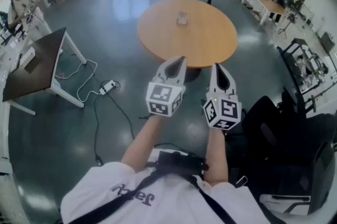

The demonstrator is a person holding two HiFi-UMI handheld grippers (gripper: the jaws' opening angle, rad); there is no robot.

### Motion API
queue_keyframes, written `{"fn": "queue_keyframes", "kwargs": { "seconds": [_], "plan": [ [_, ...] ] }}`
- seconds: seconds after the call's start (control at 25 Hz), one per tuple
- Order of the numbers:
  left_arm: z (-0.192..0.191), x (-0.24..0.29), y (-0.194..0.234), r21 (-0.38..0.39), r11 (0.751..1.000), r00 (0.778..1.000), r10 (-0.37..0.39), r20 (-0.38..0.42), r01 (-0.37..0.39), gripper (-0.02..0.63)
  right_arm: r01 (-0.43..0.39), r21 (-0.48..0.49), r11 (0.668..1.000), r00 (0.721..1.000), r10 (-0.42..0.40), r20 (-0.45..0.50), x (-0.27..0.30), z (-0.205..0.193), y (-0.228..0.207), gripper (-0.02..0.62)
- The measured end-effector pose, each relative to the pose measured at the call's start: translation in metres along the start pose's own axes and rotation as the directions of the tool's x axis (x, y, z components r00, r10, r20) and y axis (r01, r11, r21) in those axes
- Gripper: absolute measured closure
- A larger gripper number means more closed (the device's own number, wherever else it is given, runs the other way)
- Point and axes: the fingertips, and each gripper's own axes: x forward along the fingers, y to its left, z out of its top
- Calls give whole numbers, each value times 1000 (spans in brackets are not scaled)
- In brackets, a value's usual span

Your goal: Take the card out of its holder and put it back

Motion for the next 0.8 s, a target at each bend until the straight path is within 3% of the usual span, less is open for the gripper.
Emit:
{"fn": "queue_keyframes", "kwargs": {
  "seconds": [0.52, 0.8],
  "plan": [
    [-31, -2, -30, 9, 999, 997, 44, -60, -44, 595, -21, 79, 997, 999, 24, -32, -20, -27, -26, 583],
    [-39, 11, -6, 24, 997, 994, 80, -76, -78, 595, -63, 132, 989, 996, 70, -49, 13, -45, -24, 578]
  ]
}}
